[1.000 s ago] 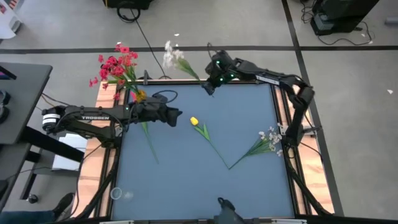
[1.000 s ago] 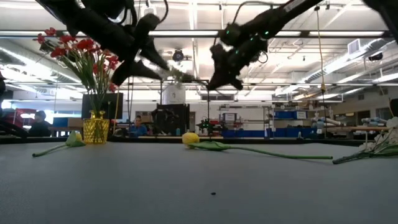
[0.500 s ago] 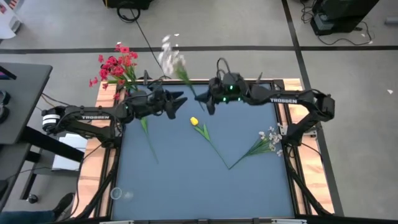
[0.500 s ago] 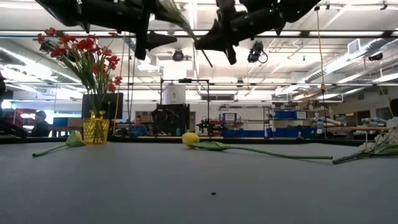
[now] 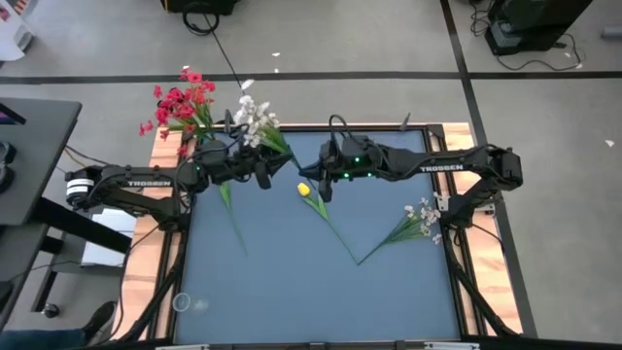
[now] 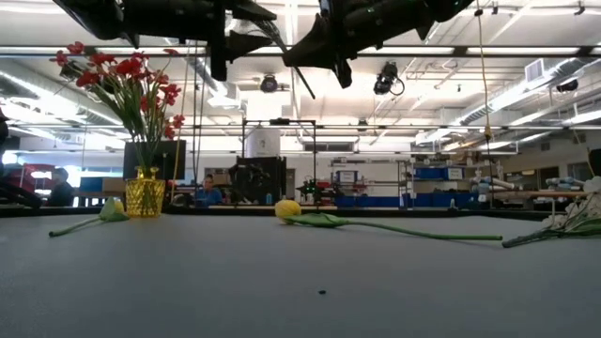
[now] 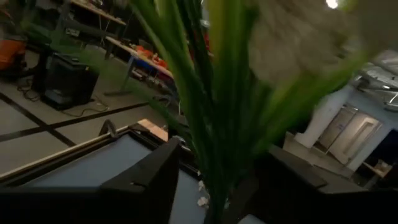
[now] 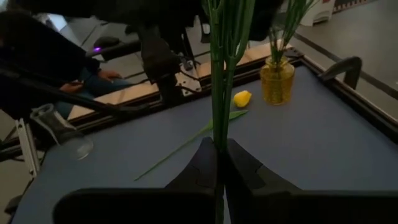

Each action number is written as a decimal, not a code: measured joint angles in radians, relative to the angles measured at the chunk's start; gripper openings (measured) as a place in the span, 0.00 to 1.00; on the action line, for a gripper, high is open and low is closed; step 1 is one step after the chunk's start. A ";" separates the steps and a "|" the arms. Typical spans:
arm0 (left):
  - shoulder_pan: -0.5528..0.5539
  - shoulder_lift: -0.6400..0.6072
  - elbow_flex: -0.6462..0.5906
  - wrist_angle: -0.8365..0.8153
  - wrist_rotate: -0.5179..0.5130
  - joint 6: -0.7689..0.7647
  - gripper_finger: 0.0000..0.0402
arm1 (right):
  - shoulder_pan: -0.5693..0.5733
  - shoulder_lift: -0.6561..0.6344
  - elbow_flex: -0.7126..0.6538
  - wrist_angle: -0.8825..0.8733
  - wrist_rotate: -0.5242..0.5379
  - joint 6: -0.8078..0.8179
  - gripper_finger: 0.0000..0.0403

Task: Sort flowers into vase by color
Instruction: Put the top white flowers into the transparent vase

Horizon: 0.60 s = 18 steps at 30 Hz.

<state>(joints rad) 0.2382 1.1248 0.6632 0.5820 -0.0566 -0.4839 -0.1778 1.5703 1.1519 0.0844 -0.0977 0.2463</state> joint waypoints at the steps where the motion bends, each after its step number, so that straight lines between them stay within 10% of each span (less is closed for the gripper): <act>1: 0.000 0.000 0.000 -0.002 0.001 -0.002 0.47 | 0.003 0.000 0.000 -0.002 0.000 -0.006 0.04; 10: -0.042 -0.035 0.000 -0.071 0.002 0.103 0.05 | 0.009 0.000 0.002 -0.032 0.012 0.040 0.31; 18: -0.112 -0.215 0.000 -0.474 -0.055 0.133 0.04 | -0.063 0.000 0.021 -0.036 0.027 0.163 0.56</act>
<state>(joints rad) 0.1259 0.9097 0.6632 0.1077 -0.1113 -0.3509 -0.2411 1.5703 1.1728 0.0481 -0.0707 0.4094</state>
